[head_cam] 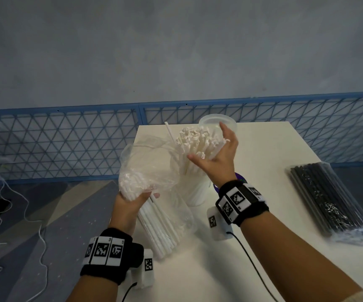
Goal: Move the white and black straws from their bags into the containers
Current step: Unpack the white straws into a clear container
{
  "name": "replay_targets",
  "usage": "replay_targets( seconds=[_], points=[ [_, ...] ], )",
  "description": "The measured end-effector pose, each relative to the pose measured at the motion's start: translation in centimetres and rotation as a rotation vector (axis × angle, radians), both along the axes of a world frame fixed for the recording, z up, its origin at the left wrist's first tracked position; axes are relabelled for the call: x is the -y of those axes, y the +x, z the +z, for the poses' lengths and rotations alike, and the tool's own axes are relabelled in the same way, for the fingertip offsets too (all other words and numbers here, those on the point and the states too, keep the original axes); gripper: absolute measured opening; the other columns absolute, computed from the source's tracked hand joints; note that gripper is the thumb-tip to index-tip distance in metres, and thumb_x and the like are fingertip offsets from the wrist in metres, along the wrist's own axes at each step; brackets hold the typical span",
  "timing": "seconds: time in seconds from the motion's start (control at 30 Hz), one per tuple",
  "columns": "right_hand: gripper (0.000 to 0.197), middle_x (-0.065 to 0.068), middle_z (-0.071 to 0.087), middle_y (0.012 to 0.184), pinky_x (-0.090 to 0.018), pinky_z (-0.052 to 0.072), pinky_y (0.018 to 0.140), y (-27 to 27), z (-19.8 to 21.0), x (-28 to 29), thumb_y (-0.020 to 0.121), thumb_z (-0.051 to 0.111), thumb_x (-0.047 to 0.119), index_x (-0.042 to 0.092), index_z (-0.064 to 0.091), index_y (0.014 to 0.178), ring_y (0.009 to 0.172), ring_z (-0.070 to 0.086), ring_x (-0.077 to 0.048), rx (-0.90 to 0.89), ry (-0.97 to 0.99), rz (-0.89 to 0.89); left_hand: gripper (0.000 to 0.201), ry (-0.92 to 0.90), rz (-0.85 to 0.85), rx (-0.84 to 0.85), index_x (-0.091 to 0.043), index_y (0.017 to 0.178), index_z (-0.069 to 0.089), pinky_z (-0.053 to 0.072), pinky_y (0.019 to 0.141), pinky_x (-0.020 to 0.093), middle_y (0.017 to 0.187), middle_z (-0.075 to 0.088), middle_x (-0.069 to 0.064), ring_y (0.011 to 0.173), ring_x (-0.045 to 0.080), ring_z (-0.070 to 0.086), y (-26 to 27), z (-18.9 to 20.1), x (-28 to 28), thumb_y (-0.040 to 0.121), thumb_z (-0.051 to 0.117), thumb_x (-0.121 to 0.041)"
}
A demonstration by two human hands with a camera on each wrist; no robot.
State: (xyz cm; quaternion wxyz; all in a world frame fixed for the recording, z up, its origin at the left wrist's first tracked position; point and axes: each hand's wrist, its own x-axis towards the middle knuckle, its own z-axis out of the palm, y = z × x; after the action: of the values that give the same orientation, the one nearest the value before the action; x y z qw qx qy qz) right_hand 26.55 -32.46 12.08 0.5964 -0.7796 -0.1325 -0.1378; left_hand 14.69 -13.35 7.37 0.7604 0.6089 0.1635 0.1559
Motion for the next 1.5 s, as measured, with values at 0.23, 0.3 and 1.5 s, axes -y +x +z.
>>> replay_targets(
  seconds=[0.23, 0.3, 1.5],
  points=[
    [0.107, 0.003, 0.026, 0.138, -0.003, 0.027, 0.1, 0.5, -1.6, -0.5, 0.058, 0.087, 0.012, 0.017, 0.022, 0.143, 0.122, 0.035, -0.003, -0.113, 0.038, 0.082, 0.069, -0.081, 0.014, 0.002, 0.002, 0.106, 0.062, 0.06, 0.066, 0.032, 0.087, 0.074, 0.012, 0.07, 0.019, 0.072, -0.2, 0.2, 0.1, 0.047, 0.092, -0.019],
    [0.076, 0.004, 0.039, 0.116, 0.007, 0.031, 0.081, 0.8, -1.6, -1.1, 0.066, 0.079, 0.003, 0.003, 0.041, 0.132, 0.109, 0.047, -0.012, -0.099, 0.015, -0.002, 0.058, -0.073, 0.015, -0.009, 0.001, 0.106, 0.062, 0.06, 0.067, 0.032, 0.084, 0.074, 0.009, 0.069, 0.018, 0.072, -0.2, 0.0, 0.0, 0.054, 0.085, -0.009],
    [0.028, -0.01, 0.068, 0.101, -0.028, 0.051, 0.083, -7.6, 0.4, -3.2, 0.071, 0.073, 0.009, 0.002, 0.065, 0.098, 0.089, 0.063, -0.019, -0.173, -0.581, 0.615, 0.119, 0.456, -0.517, 0.022, -0.026, 0.14, 0.016, 0.05, 0.079, 0.012, 0.123, 0.046, -0.016, 0.106, -0.013, 0.057, -0.7, 1.1, 2.3, 0.05, 0.087, 0.006]
  ],
)
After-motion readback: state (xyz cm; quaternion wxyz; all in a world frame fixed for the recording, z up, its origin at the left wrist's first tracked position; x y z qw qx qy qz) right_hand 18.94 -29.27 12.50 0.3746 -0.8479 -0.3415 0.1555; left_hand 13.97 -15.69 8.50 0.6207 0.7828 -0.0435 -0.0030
